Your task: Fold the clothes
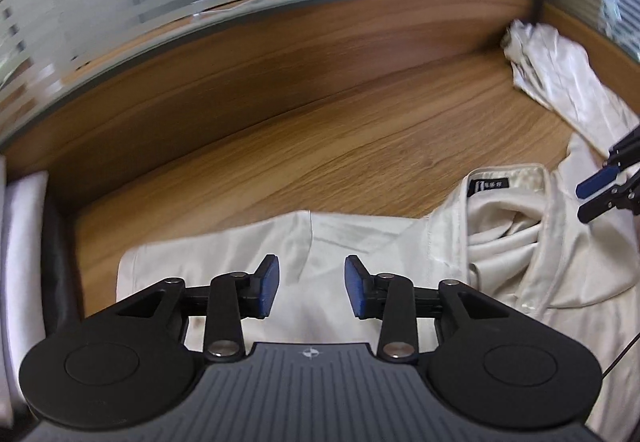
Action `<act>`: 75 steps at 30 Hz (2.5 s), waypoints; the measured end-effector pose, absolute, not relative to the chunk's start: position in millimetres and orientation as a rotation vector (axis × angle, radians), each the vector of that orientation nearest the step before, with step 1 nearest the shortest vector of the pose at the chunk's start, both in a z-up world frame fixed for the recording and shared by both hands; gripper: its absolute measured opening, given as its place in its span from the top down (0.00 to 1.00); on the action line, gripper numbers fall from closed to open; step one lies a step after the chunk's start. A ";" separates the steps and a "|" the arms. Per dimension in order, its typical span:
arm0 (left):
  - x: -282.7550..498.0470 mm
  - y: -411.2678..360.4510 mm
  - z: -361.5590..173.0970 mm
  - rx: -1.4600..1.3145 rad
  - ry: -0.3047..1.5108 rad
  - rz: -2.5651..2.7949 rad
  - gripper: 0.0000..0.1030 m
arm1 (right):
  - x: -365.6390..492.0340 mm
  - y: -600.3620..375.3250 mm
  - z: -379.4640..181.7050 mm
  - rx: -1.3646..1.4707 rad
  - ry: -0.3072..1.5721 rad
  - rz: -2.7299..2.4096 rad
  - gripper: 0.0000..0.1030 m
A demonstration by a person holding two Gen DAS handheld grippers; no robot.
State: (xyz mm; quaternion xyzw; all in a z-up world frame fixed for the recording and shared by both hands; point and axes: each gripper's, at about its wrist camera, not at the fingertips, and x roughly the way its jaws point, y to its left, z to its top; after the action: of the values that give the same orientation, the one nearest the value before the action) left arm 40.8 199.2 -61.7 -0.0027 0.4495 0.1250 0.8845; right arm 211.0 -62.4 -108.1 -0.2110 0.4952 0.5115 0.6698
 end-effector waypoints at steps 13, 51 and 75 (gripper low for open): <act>111.8 211.6 -113.1 0.118 1.071 0.135 0.53 | 216.3 -48.9 -120.6 -0.489 1.170 1.201 0.90; 105.9 345.9 -116.0 -0.478 0.831 0.769 0.69 | 341.5 126.1 -117.5 -0.777 0.688 1.122 0.96; 2.8 268.9 -34.6 -0.659 0.724 0.555 0.31 | 207.6 129.6 -102.2 -0.398 1.134 1.291 0.76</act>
State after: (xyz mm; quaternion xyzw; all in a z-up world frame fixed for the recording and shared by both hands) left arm 2.8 269.0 -34.6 -0.3125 0.3431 0.2630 0.8459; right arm 207.6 129.6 -102.2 -0.1741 0.4965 0.5649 0.6357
